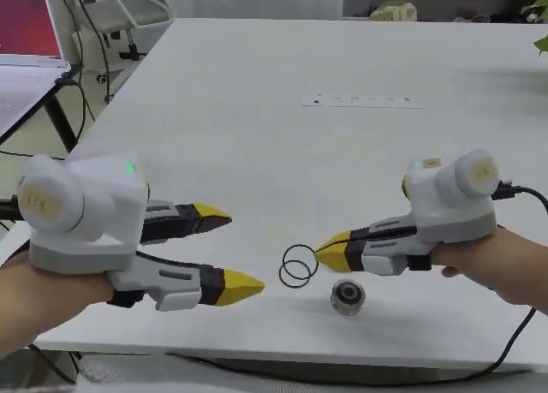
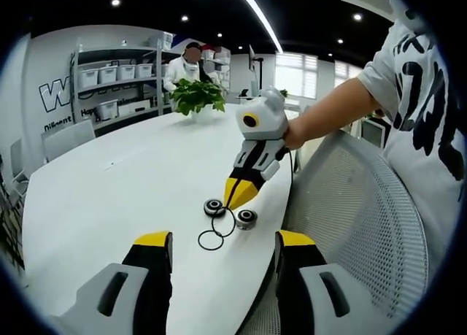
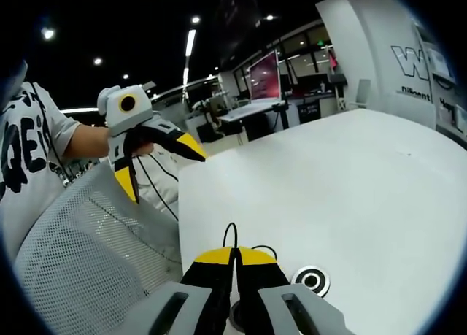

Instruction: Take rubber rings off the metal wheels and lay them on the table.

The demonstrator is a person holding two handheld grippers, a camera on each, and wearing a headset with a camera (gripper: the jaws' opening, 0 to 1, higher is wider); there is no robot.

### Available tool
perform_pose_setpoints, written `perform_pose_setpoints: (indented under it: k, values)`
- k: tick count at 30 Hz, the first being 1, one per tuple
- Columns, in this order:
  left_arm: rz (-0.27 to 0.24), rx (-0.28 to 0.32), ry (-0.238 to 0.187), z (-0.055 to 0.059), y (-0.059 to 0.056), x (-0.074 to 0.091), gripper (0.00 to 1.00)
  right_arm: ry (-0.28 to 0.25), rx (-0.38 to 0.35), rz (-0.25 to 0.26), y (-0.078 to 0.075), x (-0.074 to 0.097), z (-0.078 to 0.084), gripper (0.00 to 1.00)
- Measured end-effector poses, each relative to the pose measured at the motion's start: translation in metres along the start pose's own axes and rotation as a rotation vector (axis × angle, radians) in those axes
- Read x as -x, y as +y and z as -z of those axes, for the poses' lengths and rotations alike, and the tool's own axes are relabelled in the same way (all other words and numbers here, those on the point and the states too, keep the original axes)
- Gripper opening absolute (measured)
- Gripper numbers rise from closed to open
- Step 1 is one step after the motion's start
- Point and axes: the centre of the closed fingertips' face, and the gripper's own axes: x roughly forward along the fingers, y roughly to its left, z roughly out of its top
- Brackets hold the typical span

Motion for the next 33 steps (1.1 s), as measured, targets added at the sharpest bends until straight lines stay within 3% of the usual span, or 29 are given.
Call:
perform_pose_setpoints:
  k: [15,20,33]
  values:
    - [-0.053,0.025,0.009,0.005,0.01,0.011,0.6,0.042,-0.024,0.031,-0.017,-0.016,0.02,0.0]
    - [-0.048,0.038,0.014,0.008,0.009,0.011,0.62,0.052,-0.038,0.045,-0.024,-0.016,0.026,0.0]
    - [-0.051,0.047,0.022,0.012,0.009,0.011,0.62,0.053,-0.062,0.041,-0.021,-0.023,0.027,0.0]
